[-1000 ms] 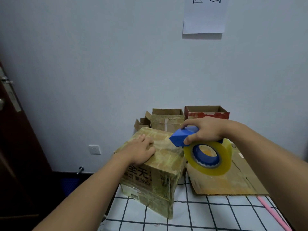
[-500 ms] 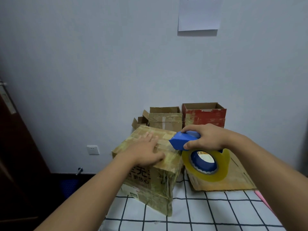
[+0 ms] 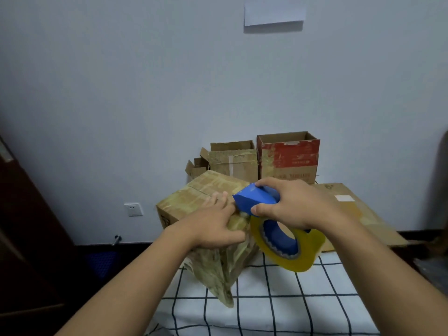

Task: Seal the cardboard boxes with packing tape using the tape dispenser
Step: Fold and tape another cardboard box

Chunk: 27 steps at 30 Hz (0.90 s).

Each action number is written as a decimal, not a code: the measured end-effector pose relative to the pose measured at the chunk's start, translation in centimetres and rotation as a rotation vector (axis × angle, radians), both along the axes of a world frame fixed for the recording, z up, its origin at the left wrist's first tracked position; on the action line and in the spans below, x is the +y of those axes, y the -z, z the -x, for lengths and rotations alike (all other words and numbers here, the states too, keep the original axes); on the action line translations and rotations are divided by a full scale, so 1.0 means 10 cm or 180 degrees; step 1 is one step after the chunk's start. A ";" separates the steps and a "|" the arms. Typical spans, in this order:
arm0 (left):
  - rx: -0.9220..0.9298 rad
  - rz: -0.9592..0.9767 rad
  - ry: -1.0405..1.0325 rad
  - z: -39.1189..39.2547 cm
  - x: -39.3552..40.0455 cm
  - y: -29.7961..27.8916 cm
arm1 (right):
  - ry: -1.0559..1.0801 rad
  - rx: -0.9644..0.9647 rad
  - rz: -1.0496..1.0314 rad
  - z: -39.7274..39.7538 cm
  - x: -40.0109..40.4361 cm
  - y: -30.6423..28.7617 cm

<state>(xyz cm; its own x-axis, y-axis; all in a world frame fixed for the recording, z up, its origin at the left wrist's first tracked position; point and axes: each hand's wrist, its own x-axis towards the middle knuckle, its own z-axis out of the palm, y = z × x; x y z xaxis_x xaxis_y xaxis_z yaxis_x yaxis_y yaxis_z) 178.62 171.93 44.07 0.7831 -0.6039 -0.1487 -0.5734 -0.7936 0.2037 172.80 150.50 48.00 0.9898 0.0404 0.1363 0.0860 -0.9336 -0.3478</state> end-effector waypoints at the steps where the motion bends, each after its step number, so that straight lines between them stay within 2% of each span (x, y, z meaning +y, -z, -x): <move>1: -0.0085 0.0070 0.0095 0.04 -0.01 0.02 | 0.0049 -0.0090 0.0009 0.06 0.03 0.06; 5: -0.0182 0.0579 0.0285 0.09 -0.04 0.02 | 0.0154 -0.0255 -0.0207 0.17 0.04 0.22; 11: -0.0030 0.0214 0.0301 0.10 -0.10 -0.03 | 0.0282 -0.0391 -0.0449 0.36 -0.07 0.37; 15: -0.0043 0.0001 0.0136 0.04 -0.04 -0.01 | 0.0418 -0.0141 -0.0569 0.61 -0.28 0.49; 27: -0.0283 -0.0004 0.0433 0.09 -0.22 0.04 | 0.0453 -0.0120 -0.0419 0.78 -0.29 0.70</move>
<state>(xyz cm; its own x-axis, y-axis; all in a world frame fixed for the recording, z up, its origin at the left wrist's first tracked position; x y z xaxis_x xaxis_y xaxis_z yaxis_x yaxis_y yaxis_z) 177.68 169.74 43.65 0.7041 -0.7052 -0.0832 -0.6913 -0.7076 0.1465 165.03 147.62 40.97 0.9784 -0.1202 0.1681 -0.0284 -0.8840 -0.4667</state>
